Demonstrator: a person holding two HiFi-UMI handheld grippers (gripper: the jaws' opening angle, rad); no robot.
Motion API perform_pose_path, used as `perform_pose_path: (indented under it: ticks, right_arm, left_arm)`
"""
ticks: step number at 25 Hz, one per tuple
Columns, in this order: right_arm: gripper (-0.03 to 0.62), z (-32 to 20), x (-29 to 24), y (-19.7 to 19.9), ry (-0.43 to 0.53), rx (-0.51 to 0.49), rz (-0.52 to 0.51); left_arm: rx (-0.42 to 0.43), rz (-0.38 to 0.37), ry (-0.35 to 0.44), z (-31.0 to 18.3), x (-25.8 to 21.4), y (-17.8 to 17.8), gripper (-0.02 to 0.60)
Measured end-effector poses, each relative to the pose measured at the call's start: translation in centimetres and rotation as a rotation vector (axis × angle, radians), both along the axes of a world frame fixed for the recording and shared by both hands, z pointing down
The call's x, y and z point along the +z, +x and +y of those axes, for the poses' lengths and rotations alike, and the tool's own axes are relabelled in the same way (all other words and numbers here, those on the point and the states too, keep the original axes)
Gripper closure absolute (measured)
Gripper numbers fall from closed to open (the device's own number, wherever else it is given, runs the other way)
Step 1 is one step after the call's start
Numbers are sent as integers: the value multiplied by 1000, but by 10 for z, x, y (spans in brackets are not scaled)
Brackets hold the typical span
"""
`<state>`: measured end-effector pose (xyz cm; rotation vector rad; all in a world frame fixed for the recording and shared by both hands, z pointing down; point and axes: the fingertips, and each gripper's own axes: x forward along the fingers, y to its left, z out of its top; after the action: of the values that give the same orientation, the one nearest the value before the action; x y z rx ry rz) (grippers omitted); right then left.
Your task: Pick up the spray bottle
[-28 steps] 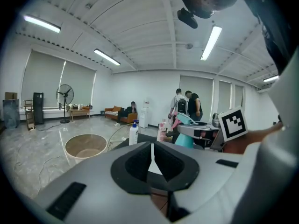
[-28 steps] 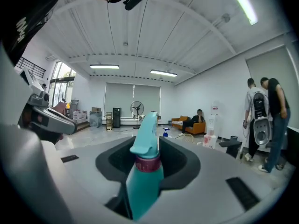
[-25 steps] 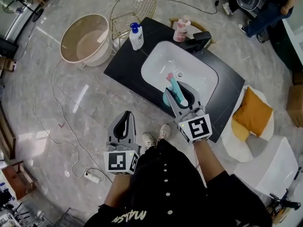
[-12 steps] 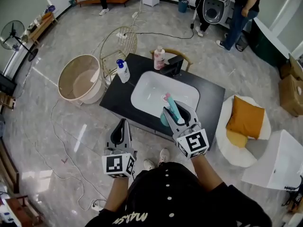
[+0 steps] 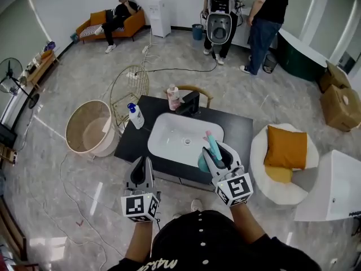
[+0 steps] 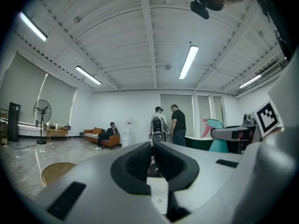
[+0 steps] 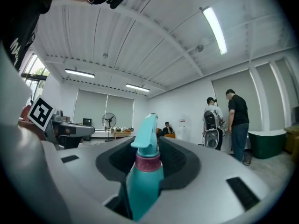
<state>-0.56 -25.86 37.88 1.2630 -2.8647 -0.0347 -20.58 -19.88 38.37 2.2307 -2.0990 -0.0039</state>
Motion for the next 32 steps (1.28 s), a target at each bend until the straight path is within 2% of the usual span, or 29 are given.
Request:
perform_pose_path:
  ticks: [7,32]
  right_arm:
    - [462,3,-11,13,10,45,-29]
    - [464,-5,-3,-9,12,3,-23]
  left_arm:
    - [16,-10,23,0,-16,3,554]
    - [-20,-24,33,3,-15,-4,554]
